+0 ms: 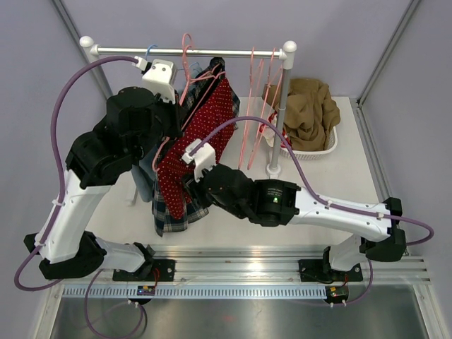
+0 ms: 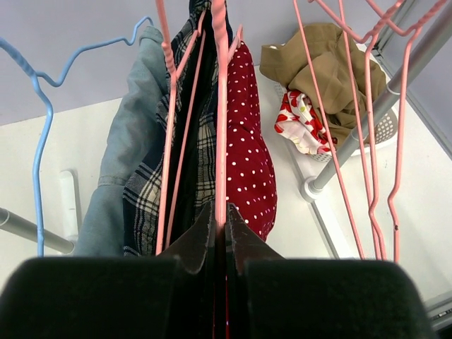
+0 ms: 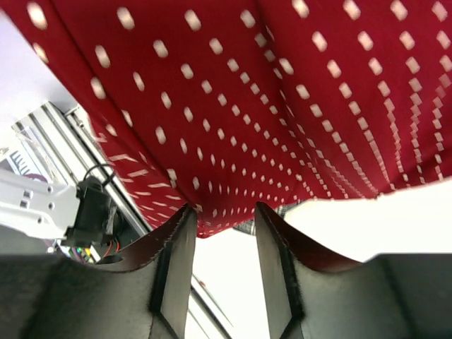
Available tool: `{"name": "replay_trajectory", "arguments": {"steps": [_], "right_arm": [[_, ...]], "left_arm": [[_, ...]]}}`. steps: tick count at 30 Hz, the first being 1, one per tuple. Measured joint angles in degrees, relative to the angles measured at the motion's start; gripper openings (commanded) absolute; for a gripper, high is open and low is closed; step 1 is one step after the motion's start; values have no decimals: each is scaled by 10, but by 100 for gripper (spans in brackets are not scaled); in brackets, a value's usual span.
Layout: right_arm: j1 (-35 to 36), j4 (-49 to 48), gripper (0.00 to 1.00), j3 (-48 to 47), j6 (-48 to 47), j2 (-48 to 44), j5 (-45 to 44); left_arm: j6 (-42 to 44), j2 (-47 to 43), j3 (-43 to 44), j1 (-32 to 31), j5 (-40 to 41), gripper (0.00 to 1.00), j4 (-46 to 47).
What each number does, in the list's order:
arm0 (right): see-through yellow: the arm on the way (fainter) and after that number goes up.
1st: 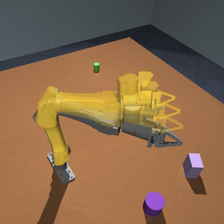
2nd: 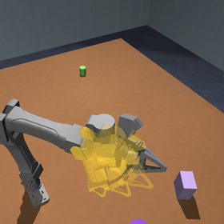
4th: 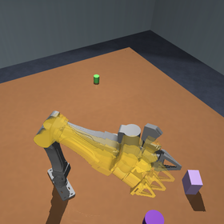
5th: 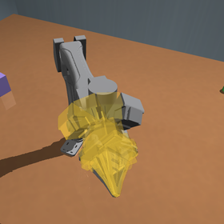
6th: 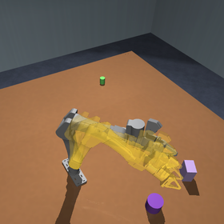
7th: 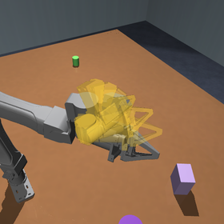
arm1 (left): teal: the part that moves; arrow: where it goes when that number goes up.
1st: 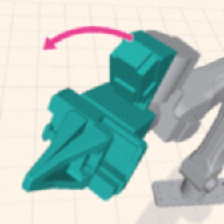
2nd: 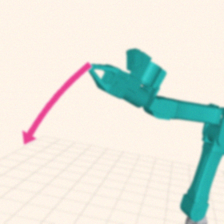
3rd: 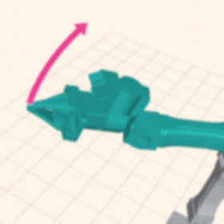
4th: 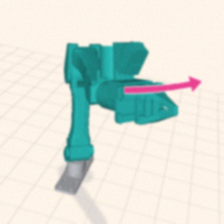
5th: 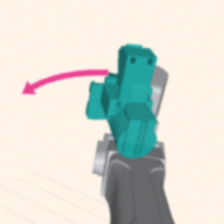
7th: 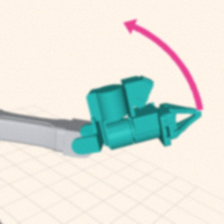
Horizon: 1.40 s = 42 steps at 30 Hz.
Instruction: Remove the skirt from the hanger
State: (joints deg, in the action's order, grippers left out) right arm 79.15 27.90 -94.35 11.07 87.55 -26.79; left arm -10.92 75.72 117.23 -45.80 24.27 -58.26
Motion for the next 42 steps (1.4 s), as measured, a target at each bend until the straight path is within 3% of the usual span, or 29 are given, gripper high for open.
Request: {"name": "replay_trajectory", "arguments": {"steps": [7, 16, 17, 19, 21, 24, 34, 42], "right_arm": [[0, 6, 42, 17, 7, -33, -1], [0, -8, 39, -3, -2, -3, 1], [0, -11, 32, -8, -2, 4, 4], [0, -17, 28, -16, -5, 16, 6], [0, -27, 14, -21, -7, 29, 10], [0, -37, 0, -26, -9, 40, 20], [12, -51, 0, -3, -3, 24, 28], [177, 7, 0, 18, 28, -27, -103]], "left_arm": [[0, 0, 0, 4, 0, 0, 1], [0, -7, -1, 4, 0, 0, 1], [0, -9, -3, 4, 0, 0, 2], [0, -12, -9, 4, 0, 0, 5], [0, -16, -17, 4, -1, 0, 11], [0, -18, -25, 4, -1, 0, 16], [2, -23, -34, 8, -1, 0, 23], [14, -10, -32, 21, 0, 0, 20]]}}
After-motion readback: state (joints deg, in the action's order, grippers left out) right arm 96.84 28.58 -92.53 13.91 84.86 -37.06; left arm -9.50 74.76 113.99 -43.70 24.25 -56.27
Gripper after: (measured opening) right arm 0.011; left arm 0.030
